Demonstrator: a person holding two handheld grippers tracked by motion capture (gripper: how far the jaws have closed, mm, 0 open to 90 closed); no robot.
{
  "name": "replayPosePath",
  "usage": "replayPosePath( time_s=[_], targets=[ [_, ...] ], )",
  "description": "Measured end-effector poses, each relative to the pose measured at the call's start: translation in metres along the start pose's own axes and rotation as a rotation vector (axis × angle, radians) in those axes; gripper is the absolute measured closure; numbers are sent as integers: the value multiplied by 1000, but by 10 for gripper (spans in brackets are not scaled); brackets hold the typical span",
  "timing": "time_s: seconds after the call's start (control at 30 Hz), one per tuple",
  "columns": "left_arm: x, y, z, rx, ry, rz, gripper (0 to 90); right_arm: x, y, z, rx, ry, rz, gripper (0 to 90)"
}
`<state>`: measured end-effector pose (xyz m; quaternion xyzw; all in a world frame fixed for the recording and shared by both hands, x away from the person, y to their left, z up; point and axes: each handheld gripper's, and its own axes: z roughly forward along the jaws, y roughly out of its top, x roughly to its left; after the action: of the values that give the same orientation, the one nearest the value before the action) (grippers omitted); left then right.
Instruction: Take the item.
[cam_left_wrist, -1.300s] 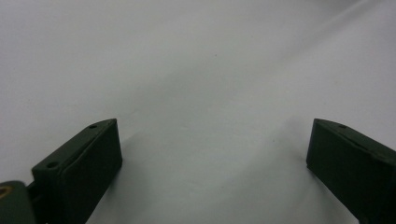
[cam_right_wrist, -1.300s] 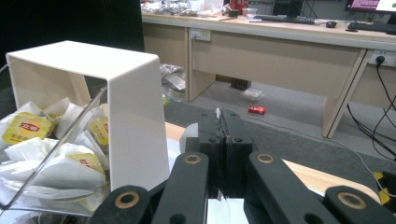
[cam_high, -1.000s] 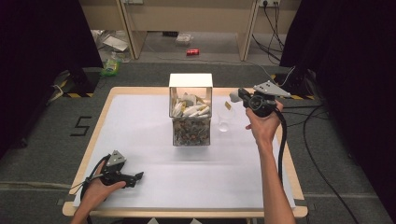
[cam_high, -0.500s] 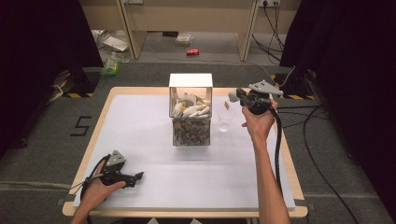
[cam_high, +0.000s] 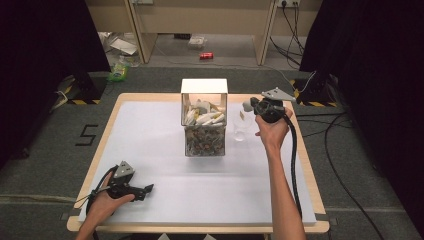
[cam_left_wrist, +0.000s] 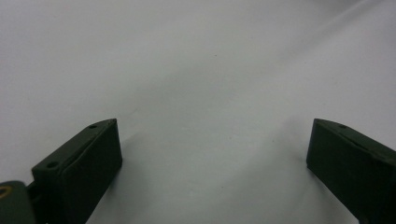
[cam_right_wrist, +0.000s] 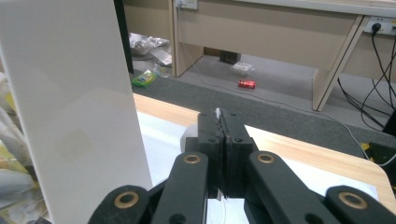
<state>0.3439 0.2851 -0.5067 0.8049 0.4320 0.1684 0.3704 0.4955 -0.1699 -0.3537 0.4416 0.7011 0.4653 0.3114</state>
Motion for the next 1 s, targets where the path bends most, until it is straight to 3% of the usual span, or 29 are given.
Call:
replayPosePath(
  time_s=[0.77, 1.0],
  targets=[
    [0, 0, 0, -1, -1, 0, 27, 11, -11, 15, 88, -1, -54, 880],
    [0, 0, 0, -2, 1, 1, 27, 8, -22, 17, 107, -2, -31, 876]
  ],
)
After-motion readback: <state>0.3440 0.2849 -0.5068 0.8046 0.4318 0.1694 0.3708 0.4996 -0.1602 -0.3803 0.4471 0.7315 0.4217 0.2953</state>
